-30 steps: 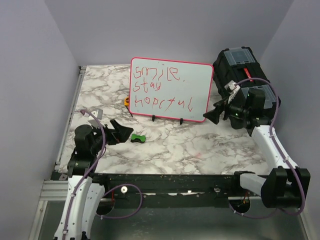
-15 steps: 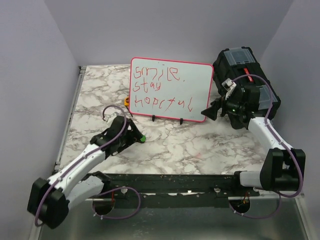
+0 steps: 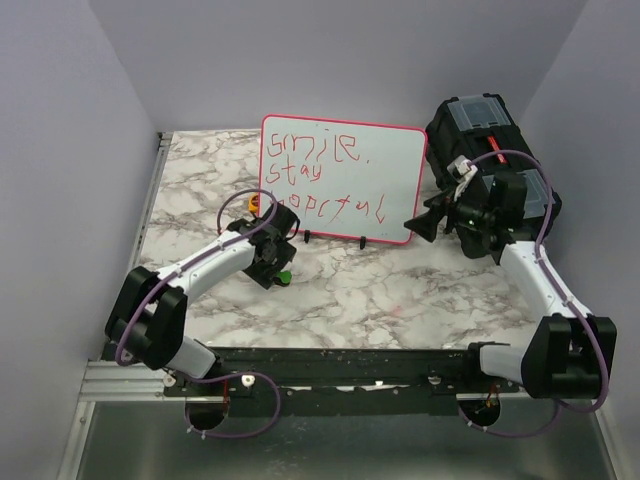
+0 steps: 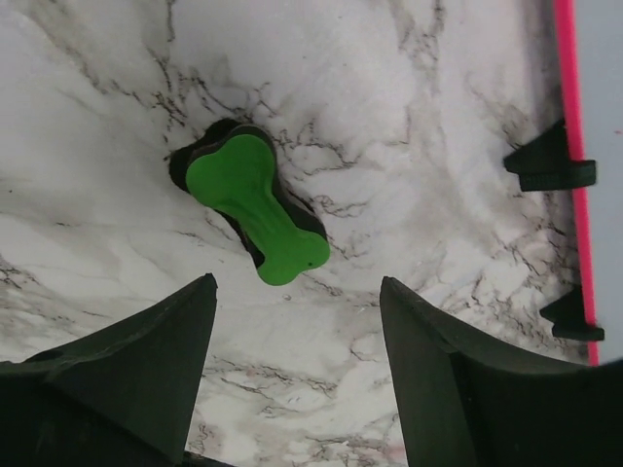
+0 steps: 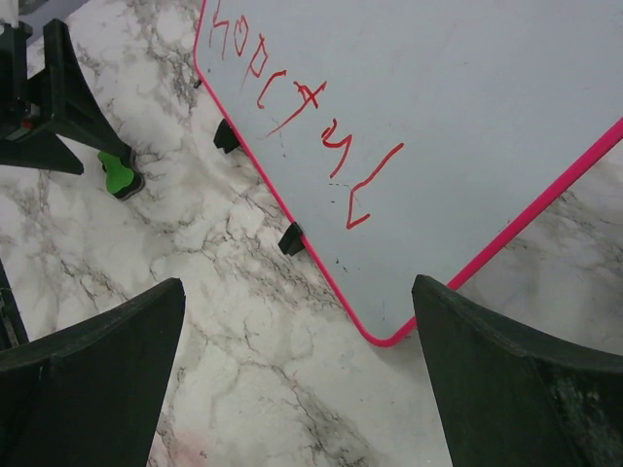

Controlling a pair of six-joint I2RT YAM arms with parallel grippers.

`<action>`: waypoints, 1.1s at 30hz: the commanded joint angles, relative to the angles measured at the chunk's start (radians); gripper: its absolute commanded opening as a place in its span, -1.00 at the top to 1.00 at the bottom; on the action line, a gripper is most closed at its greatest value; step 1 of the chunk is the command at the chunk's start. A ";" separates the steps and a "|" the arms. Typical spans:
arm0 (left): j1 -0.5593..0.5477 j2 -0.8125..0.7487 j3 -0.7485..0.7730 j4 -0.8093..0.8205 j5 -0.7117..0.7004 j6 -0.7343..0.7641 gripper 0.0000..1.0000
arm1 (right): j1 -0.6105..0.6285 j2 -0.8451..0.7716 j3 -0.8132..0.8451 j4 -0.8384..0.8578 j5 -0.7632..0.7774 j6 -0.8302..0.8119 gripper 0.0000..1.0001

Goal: Erase the whiteboard
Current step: Pick up the whiteboard eraser from the center of the board.

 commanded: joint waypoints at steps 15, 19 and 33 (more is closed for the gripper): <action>0.011 0.198 0.054 -0.059 -0.029 -0.120 -0.15 | -0.003 -0.019 0.006 -0.060 0.001 -0.052 -1.00; 0.027 0.220 0.079 -0.063 -0.034 -0.101 0.03 | -0.003 -0.018 0.006 -0.062 0.003 -0.054 -1.00; -0.026 0.252 0.160 0.049 -0.073 0.470 0.77 | -0.002 -0.006 0.014 -0.074 0.005 -0.061 -1.00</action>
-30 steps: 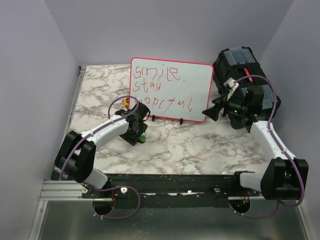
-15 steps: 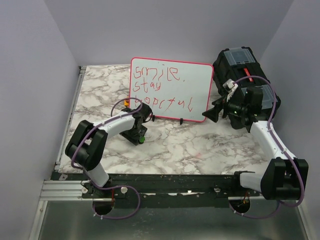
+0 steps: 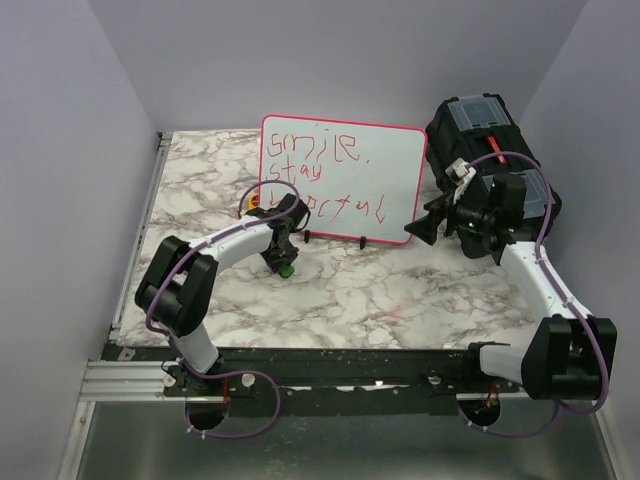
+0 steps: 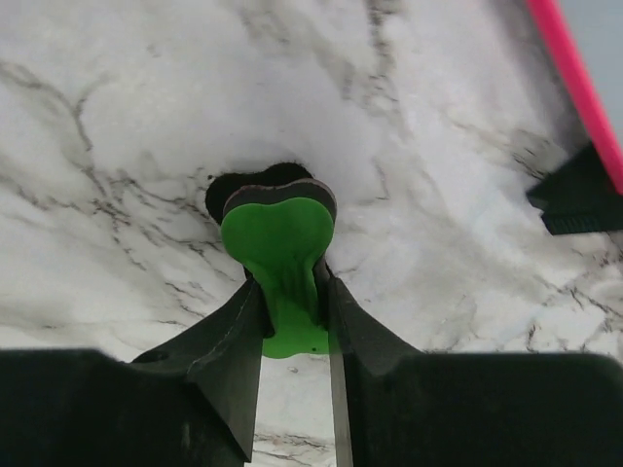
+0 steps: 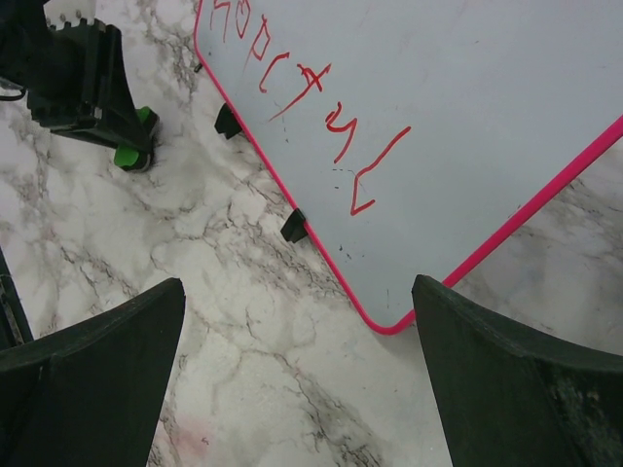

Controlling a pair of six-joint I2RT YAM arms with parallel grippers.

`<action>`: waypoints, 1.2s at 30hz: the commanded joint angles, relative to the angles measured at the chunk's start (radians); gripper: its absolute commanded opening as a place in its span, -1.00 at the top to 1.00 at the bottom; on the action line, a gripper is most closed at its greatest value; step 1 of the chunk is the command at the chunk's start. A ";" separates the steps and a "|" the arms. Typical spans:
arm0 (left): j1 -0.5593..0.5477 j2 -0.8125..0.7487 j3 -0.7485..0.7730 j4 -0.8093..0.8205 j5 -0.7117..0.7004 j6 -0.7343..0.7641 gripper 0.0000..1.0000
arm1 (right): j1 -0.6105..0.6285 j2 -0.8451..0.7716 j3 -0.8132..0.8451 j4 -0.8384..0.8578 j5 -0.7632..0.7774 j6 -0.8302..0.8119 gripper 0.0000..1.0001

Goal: Erase the whiteboard
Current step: Pick up the whiteboard eraser from the center of the board.

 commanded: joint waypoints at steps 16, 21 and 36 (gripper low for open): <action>-0.224 -0.137 -0.180 0.262 0.216 0.816 0.93 | -0.003 0.021 0.014 -0.031 0.007 -0.029 -1.00; -0.224 -0.109 -0.184 0.255 0.193 0.856 0.51 | -0.003 0.031 0.018 -0.038 0.007 -0.033 -1.00; -0.190 -0.067 -0.088 0.222 0.135 0.782 0.15 | -0.002 0.043 0.021 -0.047 0.008 -0.042 -1.00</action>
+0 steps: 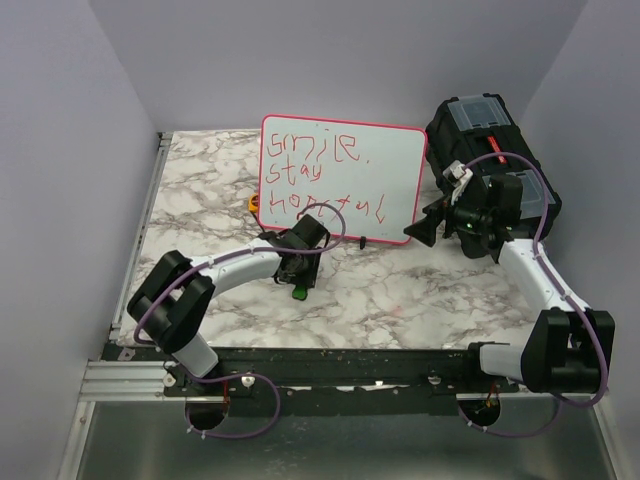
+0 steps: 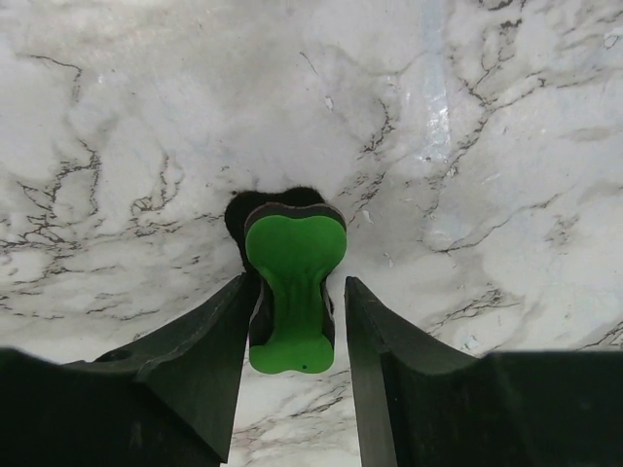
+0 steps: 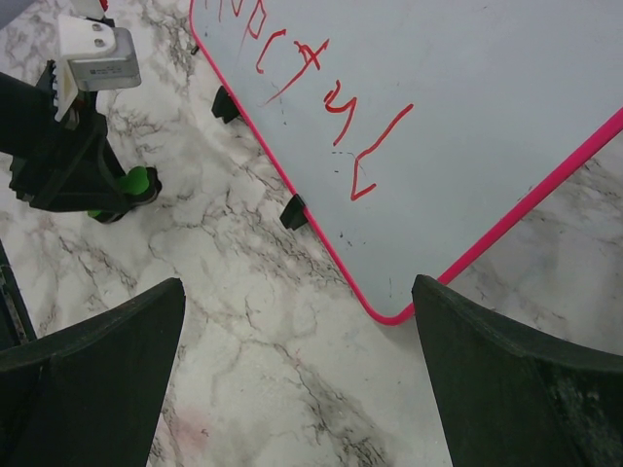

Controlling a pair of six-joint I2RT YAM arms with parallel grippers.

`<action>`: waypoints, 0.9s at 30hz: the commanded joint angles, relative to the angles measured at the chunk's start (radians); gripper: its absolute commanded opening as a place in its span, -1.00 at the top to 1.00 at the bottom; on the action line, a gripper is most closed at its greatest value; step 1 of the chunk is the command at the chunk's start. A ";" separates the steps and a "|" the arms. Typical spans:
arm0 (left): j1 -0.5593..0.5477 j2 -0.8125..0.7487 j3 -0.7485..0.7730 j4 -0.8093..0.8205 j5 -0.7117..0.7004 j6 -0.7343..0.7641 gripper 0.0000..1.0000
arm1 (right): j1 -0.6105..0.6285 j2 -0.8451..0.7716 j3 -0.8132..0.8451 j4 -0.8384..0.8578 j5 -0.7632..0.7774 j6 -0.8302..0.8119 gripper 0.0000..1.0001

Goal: Erase the whiteboard
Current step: Pick up the whiteboard eraser from the center of the board, then pick up the whiteboard from the center of the board.

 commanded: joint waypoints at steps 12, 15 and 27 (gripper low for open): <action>0.009 0.051 0.036 -0.026 -0.037 -0.060 0.33 | -0.003 0.006 0.024 -0.030 0.009 -0.022 -1.00; 0.008 0.051 0.026 -0.020 -0.039 -0.065 0.36 | -0.002 0.005 0.025 -0.032 0.009 -0.023 -1.00; -0.002 0.044 0.032 -0.043 -0.018 -0.061 0.33 | -0.002 0.012 0.026 -0.033 0.007 -0.022 -1.00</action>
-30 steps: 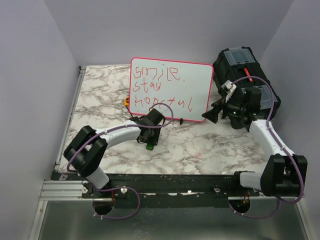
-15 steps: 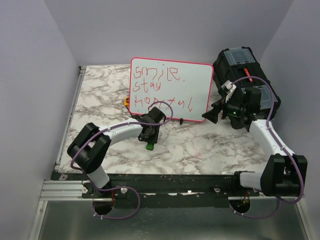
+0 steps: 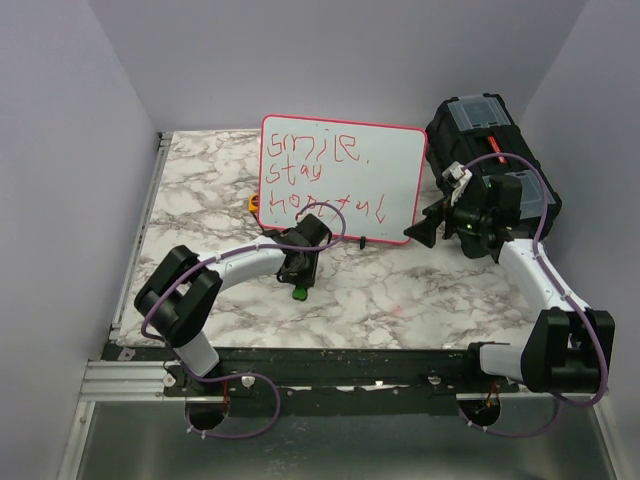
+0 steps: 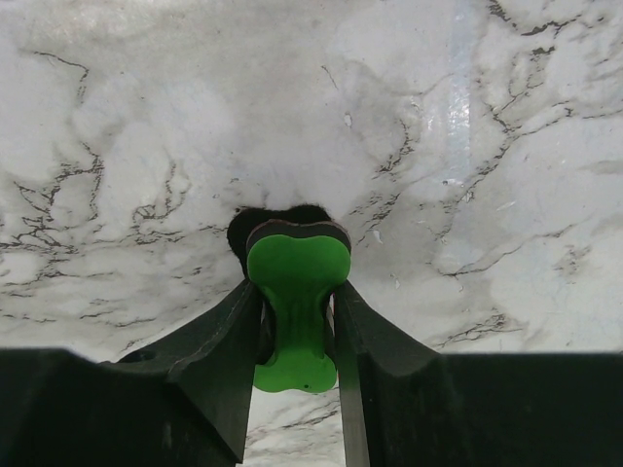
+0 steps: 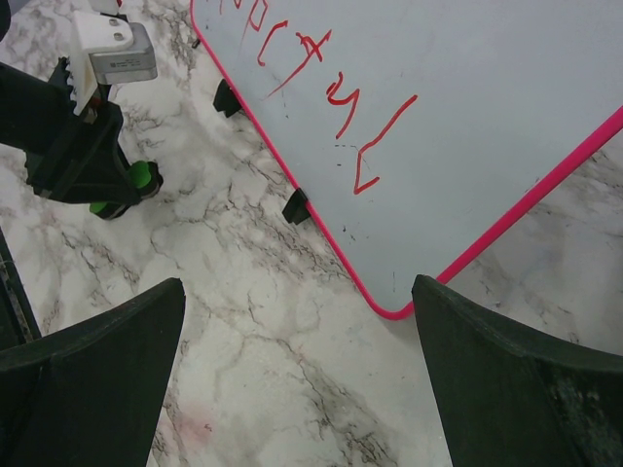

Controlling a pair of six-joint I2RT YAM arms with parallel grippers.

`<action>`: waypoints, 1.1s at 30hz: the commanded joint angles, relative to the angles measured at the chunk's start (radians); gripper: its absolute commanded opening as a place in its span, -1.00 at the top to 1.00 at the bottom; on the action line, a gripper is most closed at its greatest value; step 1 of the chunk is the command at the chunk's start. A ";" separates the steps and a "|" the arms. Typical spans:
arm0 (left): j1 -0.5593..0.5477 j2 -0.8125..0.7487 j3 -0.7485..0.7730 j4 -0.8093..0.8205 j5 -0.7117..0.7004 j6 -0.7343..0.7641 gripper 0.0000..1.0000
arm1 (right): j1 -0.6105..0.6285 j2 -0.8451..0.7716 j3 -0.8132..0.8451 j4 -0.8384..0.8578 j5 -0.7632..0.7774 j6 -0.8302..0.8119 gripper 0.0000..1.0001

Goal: Erase the whiteboard
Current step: Pick up the whiteboard from the center of the board.

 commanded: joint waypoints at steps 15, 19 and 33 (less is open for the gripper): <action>-0.024 -0.097 -0.029 0.034 0.016 0.065 1.00 | -0.002 0.011 0.027 -0.017 -0.002 -0.018 -1.00; 0.014 -0.277 -0.044 0.117 0.140 0.189 1.00 | -0.004 0.013 0.039 -0.017 -0.008 0.004 -1.00; 0.300 -0.981 -0.214 0.262 0.504 0.418 1.00 | -0.003 0.153 0.165 0.096 0.321 0.352 -1.00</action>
